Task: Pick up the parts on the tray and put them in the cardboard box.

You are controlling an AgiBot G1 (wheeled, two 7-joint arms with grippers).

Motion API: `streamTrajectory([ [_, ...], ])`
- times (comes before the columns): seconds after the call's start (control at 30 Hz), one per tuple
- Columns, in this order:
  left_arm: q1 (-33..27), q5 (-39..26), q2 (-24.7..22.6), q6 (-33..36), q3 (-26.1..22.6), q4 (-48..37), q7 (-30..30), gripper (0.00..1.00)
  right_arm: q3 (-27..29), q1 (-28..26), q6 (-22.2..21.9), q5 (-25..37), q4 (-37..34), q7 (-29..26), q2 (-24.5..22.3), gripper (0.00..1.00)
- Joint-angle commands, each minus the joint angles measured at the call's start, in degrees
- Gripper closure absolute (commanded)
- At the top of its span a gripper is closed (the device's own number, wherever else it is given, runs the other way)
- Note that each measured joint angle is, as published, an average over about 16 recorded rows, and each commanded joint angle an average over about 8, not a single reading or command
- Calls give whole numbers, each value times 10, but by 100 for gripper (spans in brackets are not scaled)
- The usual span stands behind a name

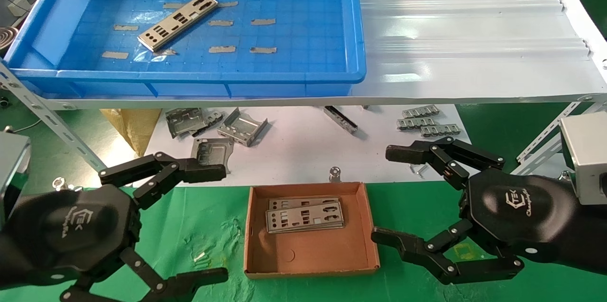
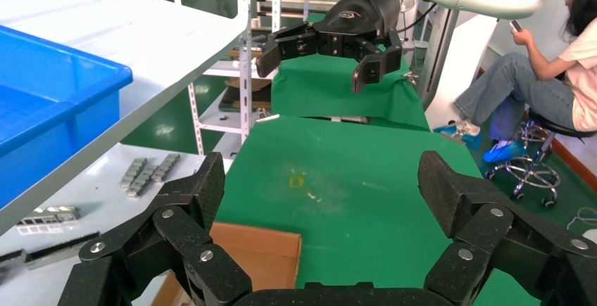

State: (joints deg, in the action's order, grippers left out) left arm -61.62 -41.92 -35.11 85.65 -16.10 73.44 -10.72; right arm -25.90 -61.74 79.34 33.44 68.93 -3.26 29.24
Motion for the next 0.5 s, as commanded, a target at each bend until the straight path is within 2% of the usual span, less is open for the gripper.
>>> streamTrajectory([
  [0.03, 0, 0, 0, 0, 0, 0, 0, 0, 0, 0, 0, 0, 0, 0, 0, 0],
  [0.5, 0, 0, 0, 0, 0, 0, 0, 0, 0, 0, 0, 0, 0, 0, 0, 0],
])
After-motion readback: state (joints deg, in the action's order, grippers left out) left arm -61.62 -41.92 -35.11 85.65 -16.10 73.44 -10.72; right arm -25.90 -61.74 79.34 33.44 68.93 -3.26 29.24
